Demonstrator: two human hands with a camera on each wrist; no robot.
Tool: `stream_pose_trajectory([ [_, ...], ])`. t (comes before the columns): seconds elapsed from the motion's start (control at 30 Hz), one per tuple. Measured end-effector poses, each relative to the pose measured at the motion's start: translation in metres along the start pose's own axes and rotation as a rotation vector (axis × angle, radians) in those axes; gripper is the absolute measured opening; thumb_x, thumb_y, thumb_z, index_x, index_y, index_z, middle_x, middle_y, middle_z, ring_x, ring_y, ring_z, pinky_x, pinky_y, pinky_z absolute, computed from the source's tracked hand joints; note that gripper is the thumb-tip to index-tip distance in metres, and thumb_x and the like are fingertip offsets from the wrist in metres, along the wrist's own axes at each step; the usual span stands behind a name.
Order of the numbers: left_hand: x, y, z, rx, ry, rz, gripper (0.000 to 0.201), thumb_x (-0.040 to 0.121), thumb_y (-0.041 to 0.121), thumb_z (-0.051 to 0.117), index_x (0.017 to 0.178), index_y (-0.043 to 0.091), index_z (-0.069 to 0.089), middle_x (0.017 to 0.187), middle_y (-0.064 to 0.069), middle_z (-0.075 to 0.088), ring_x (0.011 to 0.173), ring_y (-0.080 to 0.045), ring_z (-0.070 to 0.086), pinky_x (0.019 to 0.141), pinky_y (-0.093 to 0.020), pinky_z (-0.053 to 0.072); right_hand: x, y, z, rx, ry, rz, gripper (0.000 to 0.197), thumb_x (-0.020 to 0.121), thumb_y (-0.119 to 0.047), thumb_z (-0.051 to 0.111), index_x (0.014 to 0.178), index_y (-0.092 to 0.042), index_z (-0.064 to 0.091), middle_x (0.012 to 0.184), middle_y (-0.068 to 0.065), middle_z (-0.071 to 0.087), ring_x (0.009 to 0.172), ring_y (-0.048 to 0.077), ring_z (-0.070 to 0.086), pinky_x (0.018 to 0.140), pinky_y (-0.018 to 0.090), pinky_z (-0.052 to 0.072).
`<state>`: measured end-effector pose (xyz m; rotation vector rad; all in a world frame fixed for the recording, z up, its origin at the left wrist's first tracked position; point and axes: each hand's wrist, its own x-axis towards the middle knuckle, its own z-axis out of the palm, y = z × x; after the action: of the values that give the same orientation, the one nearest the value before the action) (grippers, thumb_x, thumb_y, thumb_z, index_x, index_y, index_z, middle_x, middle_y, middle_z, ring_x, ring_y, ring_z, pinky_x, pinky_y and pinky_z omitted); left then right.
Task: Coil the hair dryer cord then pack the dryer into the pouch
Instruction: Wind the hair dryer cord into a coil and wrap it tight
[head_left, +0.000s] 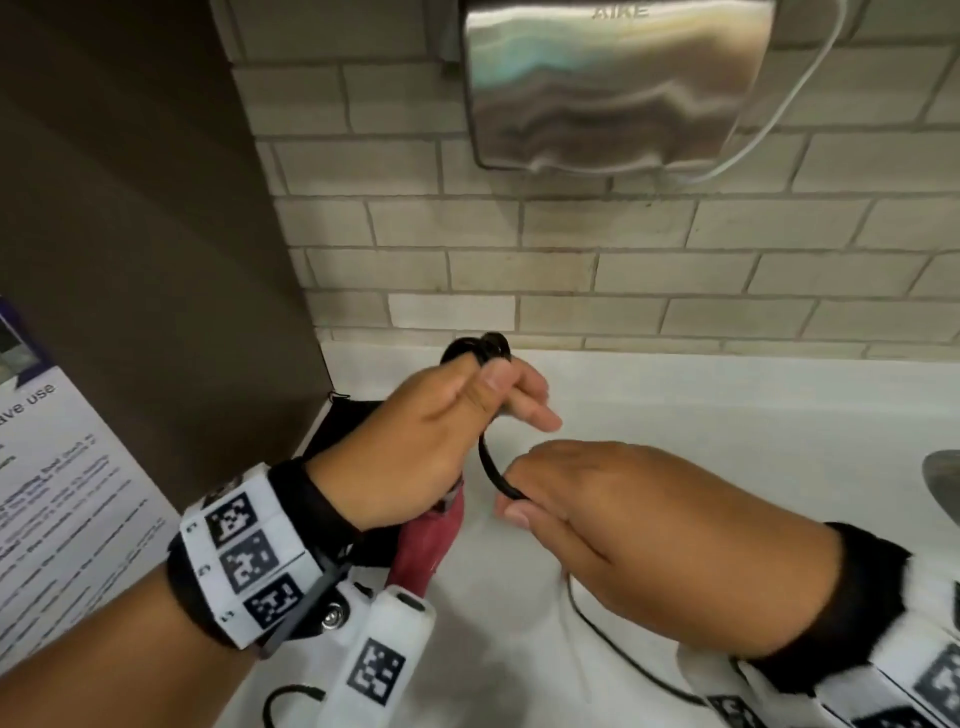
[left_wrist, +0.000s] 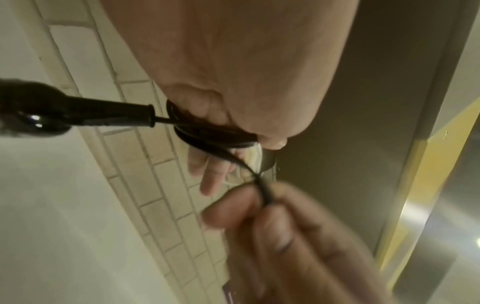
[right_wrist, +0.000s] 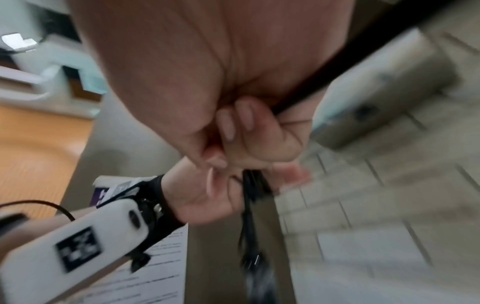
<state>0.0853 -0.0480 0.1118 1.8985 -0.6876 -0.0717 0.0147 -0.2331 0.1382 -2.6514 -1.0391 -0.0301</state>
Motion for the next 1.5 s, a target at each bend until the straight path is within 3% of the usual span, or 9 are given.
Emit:
stream_pose_trajectory([
  [0.23, -0.012, 0.005, 0.019, -0.158, -0.332, -0.026, 0.077, 0.098, 0.06, 0.0, 0.087, 0.011, 0.06, 0.06, -0.006, 0.052, 0.067, -0.021, 0.056, 0.093, -0.05, 0.046, 0.008, 0.019, -0.049, -0.21, 0.197, -0.17, 0.024, 0.093, -0.05, 0.05, 0.087, -0.036, 0.069, 0.078, -0.019, 0.06, 0.065, -0.001, 0.053, 0.056, 0.024, 0.045],
  [0.4, -0.016, 0.01, 0.014, -0.47, -0.381, -0.078, 0.06, 0.104, 0.046, 0.018, 0.079, 0.006, 0.054, 0.052, -0.002, 0.027, 0.046, -0.019, 0.032, 0.077, -0.047, 0.045, 0.019, 0.058, -0.041, 0.286, 0.397, -0.042, 0.029, 0.08, -0.048, 0.071, 0.079, -0.019, 0.069, 0.07, -0.002, 0.068, 0.064, 0.015, 0.061, 0.06, 0.035, 0.052],
  [0.67, -0.018, 0.01, -0.003, -0.937, -0.528, -0.099, 0.05, 0.101, 0.048, 0.042, 0.069, 0.011, 0.053, 0.045, 0.009, 0.024, 0.034, -0.016, 0.025, 0.063, -0.036, 0.045, 0.019, 0.072, -0.013, 0.651, 0.395, 0.056, 0.018, 0.092, -0.031, 0.06, 0.093, -0.018, 0.073, 0.07, -0.008, 0.065, 0.064, 0.001, 0.052, 0.063, 0.013, 0.044],
  [0.8, -0.017, 0.017, -0.021, -1.198, -0.43, -0.01, 0.05, 0.104, 0.042, 0.036, 0.072, 0.007, 0.051, 0.041, 0.006, 0.017, 0.032, -0.019, 0.022, 0.063, -0.038, 0.044, 0.013, 0.093, 0.026, 0.665, 0.432, 0.215, 0.025, 0.102, -0.021, 0.051, 0.11, -0.036, 0.07, 0.062, -0.009, 0.052, 0.057, 0.011, 0.048, 0.056, 0.022, 0.043],
  [0.97, -0.011, 0.016, -0.038, -1.221, -0.154, 0.046, 0.055, 0.106, 0.046, 0.025, 0.081, 0.008, 0.055, 0.045, 0.0, 0.049, 0.055, -0.021, 0.062, 0.087, -0.037, 0.053, -0.003, 0.09, 0.078, 0.392, 0.394, 0.322, 0.037, 0.103, -0.04, 0.041, 0.136, -0.053, 0.048, 0.099, -0.029, 0.068, 0.093, -0.002, 0.064, 0.085, 0.019, 0.052],
  [1.1, -0.012, 0.008, -0.034, -1.435, -0.224, 0.011, 0.058, 0.107, 0.049, 0.022, 0.087, 0.004, 0.051, 0.054, -0.013, 0.061, 0.098, -0.041, 0.071, 0.112, -0.044, 0.029, -0.009, 0.06, 0.096, -0.073, 0.276, 0.279, 0.05, 0.104, -0.044, 0.026, 0.153, -0.05, 0.015, 0.079, -0.014, 0.04, 0.06, 0.011, 0.049, 0.053, 0.025, 0.043],
  [1.2, -0.012, 0.009, -0.031, -1.478, -0.249, 0.028, 0.056, 0.107, 0.05, 0.025, 0.087, 0.004, 0.049, 0.054, -0.013, 0.057, 0.12, -0.046, 0.062, 0.118, -0.046, 0.026, -0.005, 0.058, 0.094, -0.223, 0.281, 0.332, 0.05, 0.104, -0.04, 0.034, 0.153, -0.043, 0.027, 0.081, -0.011, 0.04, 0.052, 0.014, 0.043, 0.043, 0.027, 0.038],
  [1.3, -0.007, 0.005, -0.03, -1.341, -0.137, 0.093, 0.047, 0.107, 0.043, 0.028, 0.091, 0.004, 0.051, 0.1, -0.024, 0.076, 0.142, -0.042, 0.042, 0.125, -0.05, 0.017, -0.012, 0.053, 0.083, -0.339, 0.27, 0.338, 0.042, 0.099, -0.036, 0.042, 0.14, -0.033, 0.054, 0.072, -0.008, 0.05, 0.046, 0.016, 0.049, 0.034, 0.028, 0.034],
  [1.5, -0.002, -0.006, -0.022, -0.756, 0.084, 0.094, 0.021, 0.104, 0.026, 0.033, 0.099, 0.015, 0.05, 0.147, -0.018, 0.056, 0.145, -0.017, 0.042, 0.123, -0.043, 0.016, -0.026, 0.018, 0.051, -0.429, 0.25, 0.087, 0.02, 0.092, -0.029, 0.053, 0.101, -0.027, 0.071, 0.071, -0.009, 0.056, 0.048, 0.016, 0.055, 0.036, 0.026, 0.029],
])
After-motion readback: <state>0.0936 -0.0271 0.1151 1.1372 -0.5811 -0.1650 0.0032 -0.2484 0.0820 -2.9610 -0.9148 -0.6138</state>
